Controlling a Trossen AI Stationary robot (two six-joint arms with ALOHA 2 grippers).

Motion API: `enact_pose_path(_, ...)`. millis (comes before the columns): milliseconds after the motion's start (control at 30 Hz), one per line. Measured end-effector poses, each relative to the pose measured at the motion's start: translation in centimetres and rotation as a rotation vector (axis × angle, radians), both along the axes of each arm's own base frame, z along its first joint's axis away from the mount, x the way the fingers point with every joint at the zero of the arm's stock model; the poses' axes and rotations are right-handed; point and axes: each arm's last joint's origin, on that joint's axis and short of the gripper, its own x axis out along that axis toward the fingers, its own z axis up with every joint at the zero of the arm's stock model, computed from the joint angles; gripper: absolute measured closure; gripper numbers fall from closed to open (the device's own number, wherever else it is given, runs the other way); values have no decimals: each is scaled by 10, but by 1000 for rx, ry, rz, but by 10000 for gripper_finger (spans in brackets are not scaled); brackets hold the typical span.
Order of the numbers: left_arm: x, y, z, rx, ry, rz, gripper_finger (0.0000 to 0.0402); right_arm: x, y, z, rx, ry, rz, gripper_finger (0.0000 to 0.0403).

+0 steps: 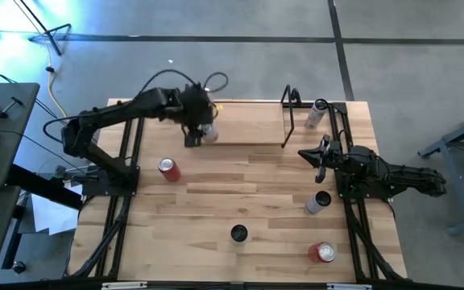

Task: Place canned beverage on shelf
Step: Put the pink white soda can on the shelf aligned with the other pink white soda can

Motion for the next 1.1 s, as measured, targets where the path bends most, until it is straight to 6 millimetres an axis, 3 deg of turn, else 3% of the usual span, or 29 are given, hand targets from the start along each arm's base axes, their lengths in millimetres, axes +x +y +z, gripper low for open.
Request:
enact_pose_path(300, -6, 45, -14, -22, 7, 22, 170, 0, 0, 0, 0, 0, 0, 402)
enact_pose_path(500, -5, 61, -29, -21, 63, 8, 170, 0, 0, 0, 0, 0, 0, 402)
enact_pose_path(1100, -4, 71, -38, -31, 89, 8, 167, 0, 0, 0, 0, 0, 0, 402)
